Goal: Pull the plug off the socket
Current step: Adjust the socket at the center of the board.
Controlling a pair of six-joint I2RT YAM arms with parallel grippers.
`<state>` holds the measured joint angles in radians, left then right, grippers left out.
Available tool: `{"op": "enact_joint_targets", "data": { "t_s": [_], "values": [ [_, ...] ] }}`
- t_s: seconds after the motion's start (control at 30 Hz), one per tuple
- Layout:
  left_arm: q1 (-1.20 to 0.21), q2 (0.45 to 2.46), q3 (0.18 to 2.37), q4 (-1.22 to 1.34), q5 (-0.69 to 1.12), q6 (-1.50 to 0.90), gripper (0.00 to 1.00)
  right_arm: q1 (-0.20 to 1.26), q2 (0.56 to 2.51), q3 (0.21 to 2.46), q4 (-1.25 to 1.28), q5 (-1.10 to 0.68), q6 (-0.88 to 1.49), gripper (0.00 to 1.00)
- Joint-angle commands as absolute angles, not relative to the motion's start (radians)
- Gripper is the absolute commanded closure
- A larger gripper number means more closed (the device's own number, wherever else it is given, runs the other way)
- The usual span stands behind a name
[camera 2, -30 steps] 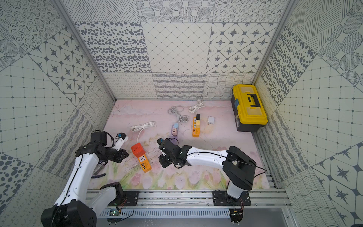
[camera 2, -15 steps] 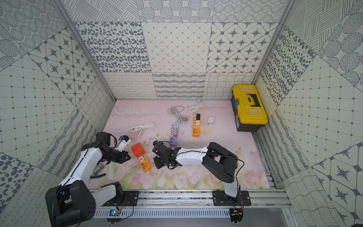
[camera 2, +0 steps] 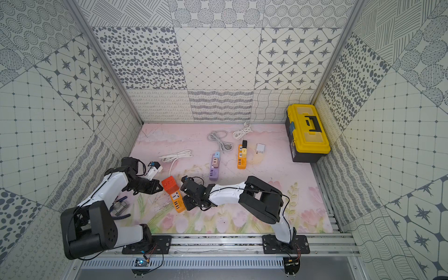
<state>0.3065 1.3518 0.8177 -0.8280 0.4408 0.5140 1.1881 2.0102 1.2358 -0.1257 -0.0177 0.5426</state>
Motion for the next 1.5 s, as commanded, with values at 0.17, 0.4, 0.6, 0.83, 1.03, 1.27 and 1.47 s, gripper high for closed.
{"op": "enact_joint_targets", "data": {
  "t_s": [0.17, 0.4, 0.6, 0.83, 1.03, 1.27, 1.47],
  "values": [
    [0.272, 1.427, 0.864, -0.841, 0.482, 0.499, 1.0, 1.213, 2.033, 1.269, -0.081, -0.015, 0.525, 0.72],
    [0.26, 1.473, 0.893, -0.841, 0.498, 0.477, 1.0, 1.233, 2.067, 1.303, -0.079, -0.022, 0.511, 0.71],
    [0.255, 1.498, 0.903, -0.838, 0.489, 0.468, 1.0, 1.244, 2.082, 1.325, -0.062, -0.025, 0.502, 0.71],
    [0.256, 1.48, 0.894, -0.819, 0.463, 0.442, 1.0, 1.255, 2.076, 1.32, -0.033, -0.021, 0.477, 0.64],
    [0.279, 1.385, 0.875, -0.824, 0.429, 0.421, 1.0, 1.204, 1.93, 1.234, -0.081, -0.054, 0.354, 0.42],
    [0.356, 1.288, 0.866, -0.865, 0.398, 0.412, 1.0, 1.078, 1.816, 1.293, -0.266, -0.221, 0.123, 0.25],
    [0.376, 1.234, 0.844, -0.865, 0.375, 0.378, 1.0, 1.058, 1.892, 1.541, -0.475, -0.212, -0.106, 0.16]
  ]
}}
